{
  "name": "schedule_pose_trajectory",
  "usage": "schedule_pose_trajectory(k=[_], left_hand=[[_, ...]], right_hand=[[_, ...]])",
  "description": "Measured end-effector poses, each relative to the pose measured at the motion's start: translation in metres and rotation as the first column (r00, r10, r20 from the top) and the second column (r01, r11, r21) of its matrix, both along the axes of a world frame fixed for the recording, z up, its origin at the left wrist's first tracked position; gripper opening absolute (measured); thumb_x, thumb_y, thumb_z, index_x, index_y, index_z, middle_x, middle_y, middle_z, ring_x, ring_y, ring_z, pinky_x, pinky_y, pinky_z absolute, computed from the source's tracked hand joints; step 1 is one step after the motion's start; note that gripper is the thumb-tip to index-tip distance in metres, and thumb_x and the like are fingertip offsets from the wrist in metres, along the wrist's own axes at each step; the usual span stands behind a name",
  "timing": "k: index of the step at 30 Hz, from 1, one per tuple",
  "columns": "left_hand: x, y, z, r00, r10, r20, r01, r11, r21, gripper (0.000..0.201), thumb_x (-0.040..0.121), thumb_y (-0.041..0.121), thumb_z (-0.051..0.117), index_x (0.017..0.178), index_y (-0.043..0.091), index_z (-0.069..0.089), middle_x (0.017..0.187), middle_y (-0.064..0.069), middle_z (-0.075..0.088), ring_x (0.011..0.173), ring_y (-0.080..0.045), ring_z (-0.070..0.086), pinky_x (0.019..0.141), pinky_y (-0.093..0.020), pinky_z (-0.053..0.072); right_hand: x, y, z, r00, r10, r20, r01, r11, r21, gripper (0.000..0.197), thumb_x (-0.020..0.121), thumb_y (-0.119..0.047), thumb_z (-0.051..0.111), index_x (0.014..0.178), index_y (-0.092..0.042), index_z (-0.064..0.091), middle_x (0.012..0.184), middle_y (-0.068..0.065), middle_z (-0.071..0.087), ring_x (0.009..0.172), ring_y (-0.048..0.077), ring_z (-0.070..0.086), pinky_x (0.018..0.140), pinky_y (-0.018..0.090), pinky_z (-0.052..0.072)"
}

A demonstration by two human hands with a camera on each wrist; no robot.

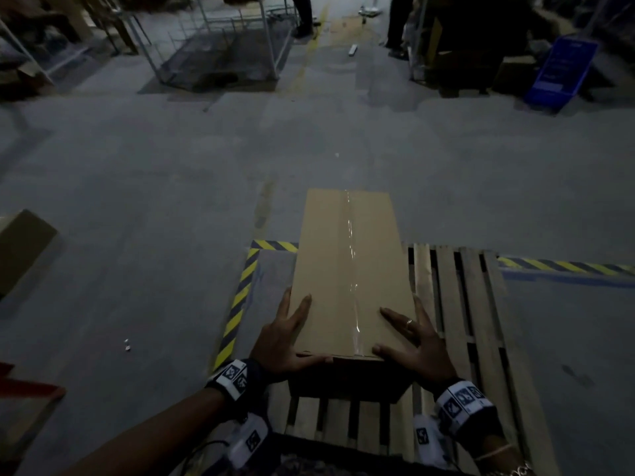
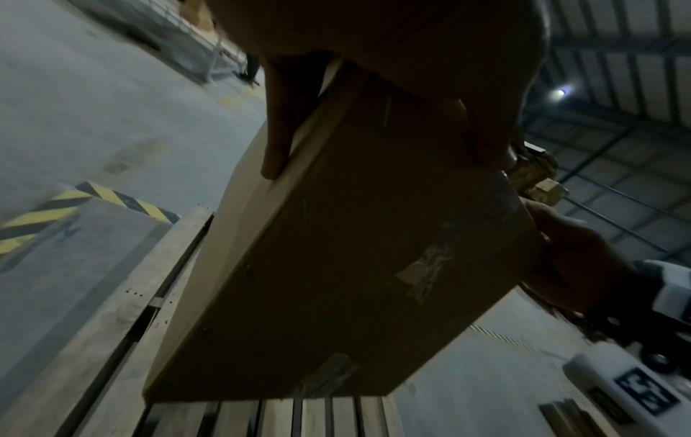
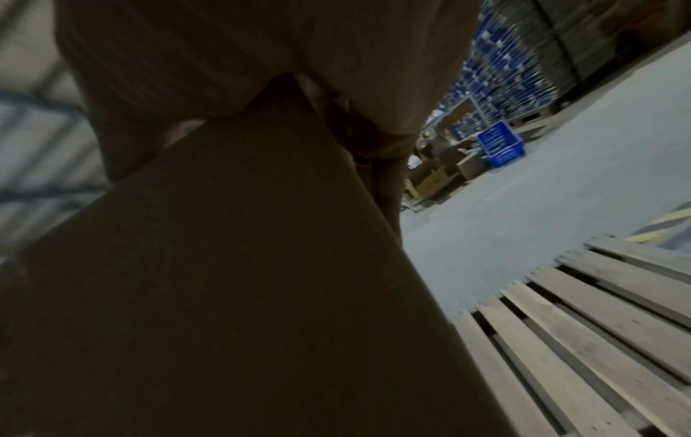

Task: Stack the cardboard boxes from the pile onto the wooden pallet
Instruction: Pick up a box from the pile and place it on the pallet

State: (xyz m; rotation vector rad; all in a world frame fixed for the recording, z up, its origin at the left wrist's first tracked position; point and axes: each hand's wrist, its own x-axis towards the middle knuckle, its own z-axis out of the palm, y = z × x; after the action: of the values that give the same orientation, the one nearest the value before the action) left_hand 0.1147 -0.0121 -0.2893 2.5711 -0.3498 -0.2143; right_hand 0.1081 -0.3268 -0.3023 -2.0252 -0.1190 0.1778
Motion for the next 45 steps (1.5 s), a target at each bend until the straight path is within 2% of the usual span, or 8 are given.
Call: schedule_pose_trajectory(k=[8,11,19,23,30,35,40,45], left_hand=[[0.112,0.103,-0.075,0.988,-0.085,-0.129,0.078,0.995,-0.06,0.129,0.062,0.096,0.058,0.16,0.035,0.002,0.166,-0.001,-0.022,0.128,-0.037,0.056,0.083,-0.045,0.058],[0.149,0.127,-0.1,0.981,-0.101,-0.164,0.094,0.994,-0.051,0.128,0.063,0.096,0.056,0.16,0.036,-0.001,0.165,-0.001,-0.026,0.111,-0.038,0.066,0.075,-0.043,0.059],[0.23,0.158,-0.181,0.965,-0.176,-0.196,0.152,0.98,-0.131,0.125,0.066,0.086,0.066,0.161,0.029,0.008,0.167,-0.006,-0.021,0.1,-0.041,0.068,0.072,-0.046,0.059],[0.251,0.159,-0.238,0.964,-0.158,-0.216,0.134,0.984,-0.119,0.123,0.069,0.082,0.067,0.162,0.027,0.008,0.166,-0.007,-0.022,0.105,-0.043,0.066,0.075,-0.047,0.059],[0.286,0.158,-0.361,0.964,-0.135,-0.23,0.111,0.987,-0.116,0.114,0.07,0.076,0.072,0.16,0.031,0.018,0.167,-0.009,-0.018,0.101,-0.038,0.069,0.076,-0.042,0.061],[0.286,0.16,-0.447,0.96,-0.105,-0.261,0.07,0.988,-0.139,0.109,0.067,0.069,0.078,0.157,0.034,0.027,0.168,-0.008,-0.015,0.097,-0.036,0.07,0.072,-0.042,0.061],[0.296,0.163,-0.475,0.941,-0.143,-0.308,0.122,0.989,-0.088,0.112,0.071,0.053,0.081,0.16,0.029,0.017,0.166,-0.009,-0.023,0.074,-0.038,0.068,0.059,-0.032,0.051],[0.301,0.164,-0.477,0.898,-0.215,-0.384,0.269,0.959,0.091,0.124,0.074,0.05,0.083,0.161,0.019,0.0,0.161,-0.015,-0.034,0.115,-0.045,0.058,0.072,-0.036,0.048]], right_hand=[[0.1,0.107,-0.047,0.983,-0.015,-0.18,0.027,0.998,0.063,0.101,0.057,-0.055,0.093,0.133,-0.078,0.03,0.164,-0.002,0.03,0.141,0.008,0.045,0.117,0.044,0.038],[0.134,0.132,-0.067,0.974,-0.021,-0.225,0.024,1.0,0.014,0.103,0.062,-0.04,0.095,0.142,-0.063,0.035,0.164,-0.004,0.03,0.137,-0.001,0.045,0.118,0.043,0.038],[0.196,0.16,-0.152,0.972,-0.072,-0.225,0.052,0.994,-0.095,0.077,0.065,-0.024,0.095,0.134,-0.032,0.064,0.168,-0.009,0.006,0.138,-0.006,0.041,0.108,0.022,0.045],[0.223,0.171,-0.2,0.962,-0.101,-0.255,0.095,0.995,-0.035,0.08,0.067,-0.005,0.091,0.138,-0.017,0.059,0.165,-0.008,0.003,0.126,-0.032,0.029,0.098,-0.001,0.035],[0.258,0.17,-0.336,0.949,-0.174,-0.261,0.143,0.981,-0.134,0.082,0.066,-0.025,0.095,0.137,-0.044,0.058,0.166,-0.026,-0.003,0.153,0.01,0.02,0.117,0.038,0.037],[0.271,0.17,-0.421,0.952,-0.149,-0.268,0.112,0.982,-0.151,0.088,0.067,-0.024,0.094,0.142,-0.04,0.052,0.166,-0.024,-0.006,0.154,0.003,0.005,0.112,0.012,0.028],[0.275,0.174,-0.452,0.927,-0.096,-0.362,0.031,0.983,-0.182,0.106,0.063,-0.025,0.095,0.15,-0.04,0.036,0.167,-0.01,-0.016,0.143,-0.021,-0.006,0.117,0.028,0.018],[0.247,0.169,-0.467,0.883,-0.055,-0.467,-0.044,0.979,-0.199,0.126,0.061,-0.024,0.097,0.156,-0.047,0.018,0.164,-0.02,-0.024,0.151,0.001,-0.003,0.115,0.037,0.028]])
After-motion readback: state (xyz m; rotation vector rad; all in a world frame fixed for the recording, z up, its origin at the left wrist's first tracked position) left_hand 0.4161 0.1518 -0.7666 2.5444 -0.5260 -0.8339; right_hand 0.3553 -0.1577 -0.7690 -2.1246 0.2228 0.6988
